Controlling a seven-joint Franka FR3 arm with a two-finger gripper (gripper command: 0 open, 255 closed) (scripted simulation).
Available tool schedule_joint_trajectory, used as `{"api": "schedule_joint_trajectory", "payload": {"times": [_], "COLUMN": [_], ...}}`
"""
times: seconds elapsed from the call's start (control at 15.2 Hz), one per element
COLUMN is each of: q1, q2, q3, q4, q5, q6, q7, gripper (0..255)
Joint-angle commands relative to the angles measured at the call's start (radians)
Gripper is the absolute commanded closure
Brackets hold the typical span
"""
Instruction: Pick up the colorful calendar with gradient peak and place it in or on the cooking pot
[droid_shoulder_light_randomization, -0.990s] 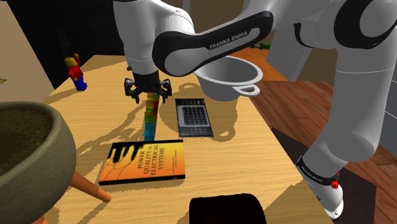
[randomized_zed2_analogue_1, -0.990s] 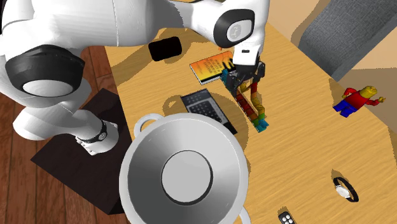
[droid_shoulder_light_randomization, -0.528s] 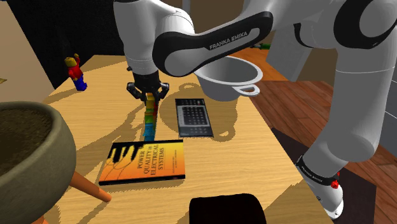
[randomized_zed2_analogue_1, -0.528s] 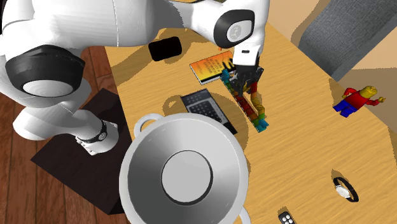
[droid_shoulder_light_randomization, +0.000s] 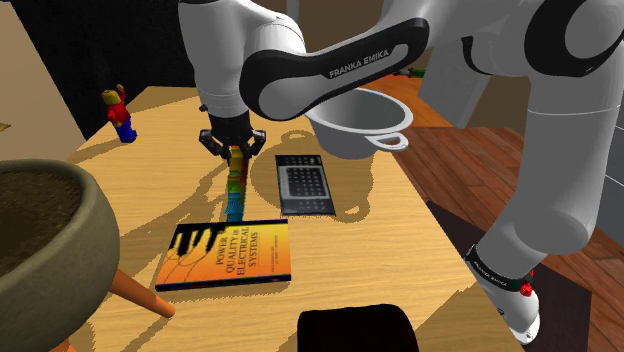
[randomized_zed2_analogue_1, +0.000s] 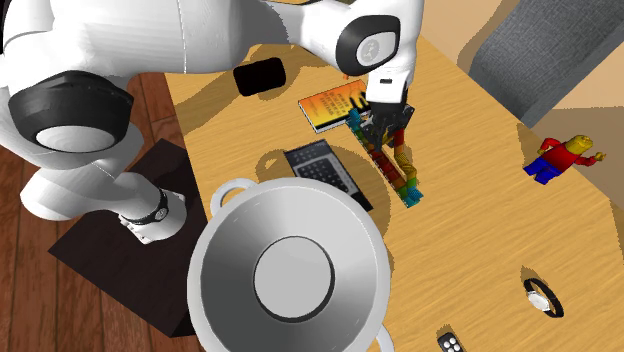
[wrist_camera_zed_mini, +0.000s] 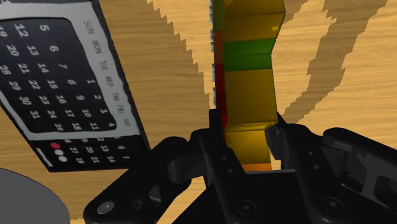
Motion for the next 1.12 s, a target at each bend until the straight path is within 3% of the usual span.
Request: {"api": "schedule_joint_trajectory", "payload": {"times": [0.0, 1.06], "q1": [0.0, 0.029], "q2": [-0.003, -0.02], "q3": [0.002, 0.017], "q4": [0.009, 0.203], "q5": [0.004, 0.037], "q6": [-0.011, -0.202], "q7": [-0.005, -0.075], "gripper": [255, 255]}}
